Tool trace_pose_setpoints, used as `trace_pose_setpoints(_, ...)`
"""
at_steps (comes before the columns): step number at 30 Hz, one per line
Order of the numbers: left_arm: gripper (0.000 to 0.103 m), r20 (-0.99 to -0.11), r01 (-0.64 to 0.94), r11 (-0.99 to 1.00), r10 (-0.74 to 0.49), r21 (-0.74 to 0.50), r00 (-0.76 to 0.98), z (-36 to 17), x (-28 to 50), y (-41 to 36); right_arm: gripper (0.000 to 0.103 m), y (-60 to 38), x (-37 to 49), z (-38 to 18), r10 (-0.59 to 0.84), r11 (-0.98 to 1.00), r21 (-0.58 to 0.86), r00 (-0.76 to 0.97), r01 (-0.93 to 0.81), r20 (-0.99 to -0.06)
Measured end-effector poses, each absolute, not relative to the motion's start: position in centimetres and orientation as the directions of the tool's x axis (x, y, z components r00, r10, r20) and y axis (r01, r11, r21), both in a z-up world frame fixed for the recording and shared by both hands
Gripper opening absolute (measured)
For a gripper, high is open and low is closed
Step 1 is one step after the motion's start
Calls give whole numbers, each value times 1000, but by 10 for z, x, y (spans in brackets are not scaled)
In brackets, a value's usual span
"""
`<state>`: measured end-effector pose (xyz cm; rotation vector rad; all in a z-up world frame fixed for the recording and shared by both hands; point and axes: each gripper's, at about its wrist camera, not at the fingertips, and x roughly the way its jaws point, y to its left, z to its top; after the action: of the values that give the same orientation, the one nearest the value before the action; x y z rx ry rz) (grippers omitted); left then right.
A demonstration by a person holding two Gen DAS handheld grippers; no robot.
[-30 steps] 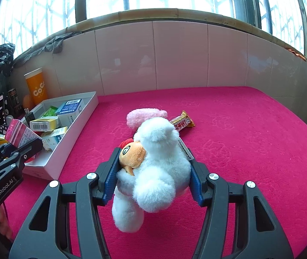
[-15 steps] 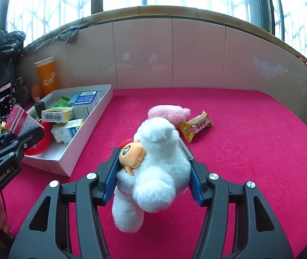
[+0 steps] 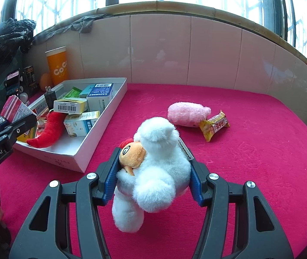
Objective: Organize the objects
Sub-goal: 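Lift and carry pink box with left tool while right carries white plush bunny toward tray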
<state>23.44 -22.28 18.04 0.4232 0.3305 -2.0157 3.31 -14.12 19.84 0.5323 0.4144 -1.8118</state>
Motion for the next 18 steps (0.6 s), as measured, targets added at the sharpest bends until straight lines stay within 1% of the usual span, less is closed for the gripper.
trace_pose_setpoints(3,32,-428,896,-442,-801,-48,-419,181,239,-223,56,-143,38,198,-797,-281,-20,-245,959,-551)
trace_pose_setpoints(8,32,-418,915,-403,-832,4,-365,182,246,-223,56,-148,47,197,-800,-251,-29,-224,968,-556)
trace_pose_setpoints(13,32,-413,939,-343,-861,44,-295,183,262,-231,56,-159,56,195,-797,-211,-2,-173,978,-578)
trace_pose_setpoints(18,32,-425,954,-296,-871,53,-246,183,276,-242,56,-170,68,195,-810,-182,-2,-151,983,-566)
